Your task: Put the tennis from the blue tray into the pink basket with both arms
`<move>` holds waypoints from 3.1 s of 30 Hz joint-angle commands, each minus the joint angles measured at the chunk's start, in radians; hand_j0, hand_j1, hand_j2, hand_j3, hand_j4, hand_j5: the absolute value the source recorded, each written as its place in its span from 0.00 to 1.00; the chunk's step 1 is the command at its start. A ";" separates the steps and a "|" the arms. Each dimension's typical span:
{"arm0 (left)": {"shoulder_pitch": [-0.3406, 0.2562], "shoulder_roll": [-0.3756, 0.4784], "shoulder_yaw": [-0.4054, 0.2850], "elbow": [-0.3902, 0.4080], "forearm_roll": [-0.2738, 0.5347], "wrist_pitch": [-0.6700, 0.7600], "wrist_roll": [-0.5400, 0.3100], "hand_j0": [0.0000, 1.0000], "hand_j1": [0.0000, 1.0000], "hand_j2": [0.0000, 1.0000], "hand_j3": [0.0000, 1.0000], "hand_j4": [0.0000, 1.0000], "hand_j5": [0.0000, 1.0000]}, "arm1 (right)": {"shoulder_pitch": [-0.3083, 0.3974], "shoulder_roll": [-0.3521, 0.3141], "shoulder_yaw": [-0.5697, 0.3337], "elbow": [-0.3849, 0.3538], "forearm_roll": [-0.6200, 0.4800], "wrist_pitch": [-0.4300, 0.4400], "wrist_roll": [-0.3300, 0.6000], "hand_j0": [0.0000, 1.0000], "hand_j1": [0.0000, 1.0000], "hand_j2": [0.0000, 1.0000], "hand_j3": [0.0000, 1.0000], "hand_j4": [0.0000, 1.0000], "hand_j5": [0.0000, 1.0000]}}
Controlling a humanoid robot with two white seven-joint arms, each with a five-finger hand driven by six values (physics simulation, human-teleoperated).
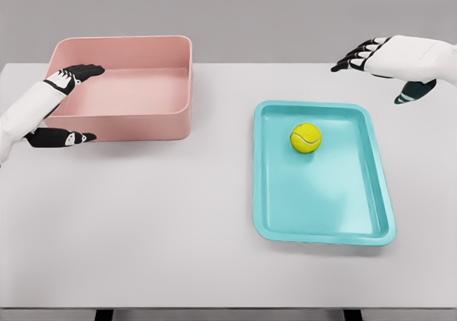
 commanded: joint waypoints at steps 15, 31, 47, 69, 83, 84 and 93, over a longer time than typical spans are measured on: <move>0.002 0.001 0.001 0.000 0.007 0.001 -0.001 1.00 1.00 1.00 1.00 1.00 1.00 | 0.005 0.187 -0.043 0.446 -0.504 0.157 0.000 1.00 1.00 1.00 1.00 1.00 1.00; 0.003 0.001 0.001 0.000 0.006 0.001 0.001 1.00 1.00 1.00 1.00 1.00 1.00 | 0.058 0.338 -0.032 0.570 -0.358 0.070 0.000 1.00 1.00 1.00 1.00 1.00 1.00; 0.003 0.001 0.001 0.000 0.006 0.001 -0.001 1.00 1.00 1.00 1.00 1.00 1.00 | 0.110 0.255 0.095 0.417 -0.358 0.055 0.000 1.00 1.00 1.00 1.00 1.00 1.00; 0.015 0.003 0.002 0.000 0.007 0.001 -0.001 1.00 1.00 1.00 1.00 1.00 1.00 | 0.103 0.322 0.134 0.435 -0.357 0.058 0.000 1.00 1.00 1.00 1.00 1.00 1.00; 0.015 0.004 0.007 -0.005 0.039 0.001 0.007 1.00 1.00 1.00 1.00 1.00 1.00 | 0.100 0.341 0.154 0.469 -0.349 0.068 0.000 0.93 0.93 0.93 0.93 0.93 0.93; 0.017 0.021 0.005 -0.006 0.061 0.001 0.007 1.00 1.00 1.00 1.00 1.00 1.00 | 0.101 0.342 0.155 0.469 -0.349 0.068 0.000 0.92 0.92 0.92 0.92 0.92 0.92; 0.152 0.105 -0.027 -0.031 0.217 0.001 0.005 1.00 1.00 1.00 1.00 1.00 1.00 | 0.100 0.347 0.155 0.463 -0.349 0.068 0.000 0.76 0.76 0.76 0.76 0.76 0.76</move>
